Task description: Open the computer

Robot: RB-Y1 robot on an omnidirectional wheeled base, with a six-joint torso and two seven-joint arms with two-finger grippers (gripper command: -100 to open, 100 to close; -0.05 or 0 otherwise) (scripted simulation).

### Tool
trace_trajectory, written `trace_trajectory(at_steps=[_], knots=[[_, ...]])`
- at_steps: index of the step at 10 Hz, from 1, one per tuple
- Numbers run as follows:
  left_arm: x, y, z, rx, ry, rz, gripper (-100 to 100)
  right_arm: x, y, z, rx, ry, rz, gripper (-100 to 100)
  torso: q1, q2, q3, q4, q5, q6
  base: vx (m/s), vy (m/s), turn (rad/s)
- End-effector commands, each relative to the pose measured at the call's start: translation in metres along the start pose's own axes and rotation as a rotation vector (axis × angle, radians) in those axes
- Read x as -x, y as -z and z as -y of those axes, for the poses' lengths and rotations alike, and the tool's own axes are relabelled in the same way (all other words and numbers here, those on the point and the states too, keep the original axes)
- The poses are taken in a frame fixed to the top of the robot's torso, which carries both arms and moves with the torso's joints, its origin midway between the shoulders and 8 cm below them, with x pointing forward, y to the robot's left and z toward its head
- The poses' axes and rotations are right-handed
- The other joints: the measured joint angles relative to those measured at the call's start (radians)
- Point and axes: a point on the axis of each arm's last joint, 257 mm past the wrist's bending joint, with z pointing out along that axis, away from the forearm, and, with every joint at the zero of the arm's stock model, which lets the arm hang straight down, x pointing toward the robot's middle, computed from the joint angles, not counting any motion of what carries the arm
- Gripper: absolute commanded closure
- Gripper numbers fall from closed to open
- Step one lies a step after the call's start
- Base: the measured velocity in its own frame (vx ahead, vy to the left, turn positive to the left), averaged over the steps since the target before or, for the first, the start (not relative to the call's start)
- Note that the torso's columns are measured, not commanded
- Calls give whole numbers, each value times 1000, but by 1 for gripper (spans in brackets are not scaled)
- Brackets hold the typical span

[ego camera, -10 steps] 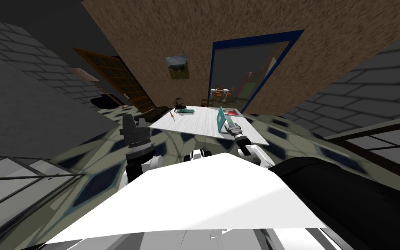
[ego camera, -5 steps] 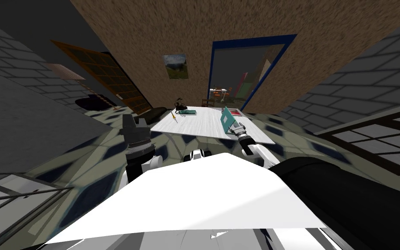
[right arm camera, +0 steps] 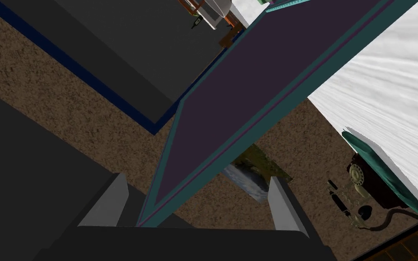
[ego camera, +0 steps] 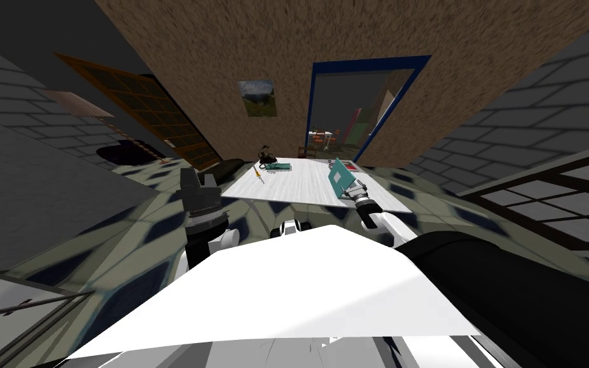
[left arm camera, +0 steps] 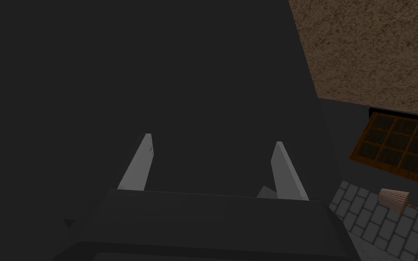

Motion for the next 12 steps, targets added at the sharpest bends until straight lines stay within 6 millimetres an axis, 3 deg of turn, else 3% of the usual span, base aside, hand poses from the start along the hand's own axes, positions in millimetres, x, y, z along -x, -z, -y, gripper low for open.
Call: trace_trajectory(at_steps=[1, 10, 11, 12], knots=[[0, 0, 0, 0, 0, 0, 0, 0, 0, 1, -1, 0, 0, 100, 2, 3, 1, 0, 0, 0, 14, -2, -9], [0, 0, 0, 0, 0, 0, 0, 4, -18, 3, -7, -389, 16, 100, 5, 2, 1, 0, 2, 1, -47, -69, 7], [0, 0, 0, 0, 0, 0, 0, 5, -17, 2, -4, -363, 18, 100, 4, 1, 1, 0, 1, 1, -25, -24, 10], [0, 0, 0, 0, 0, 0, 0, 1, -23, -4, -4, -452, 19, 100, 6, 0, 0, -1, 1, 1, -30, -53, -3]])
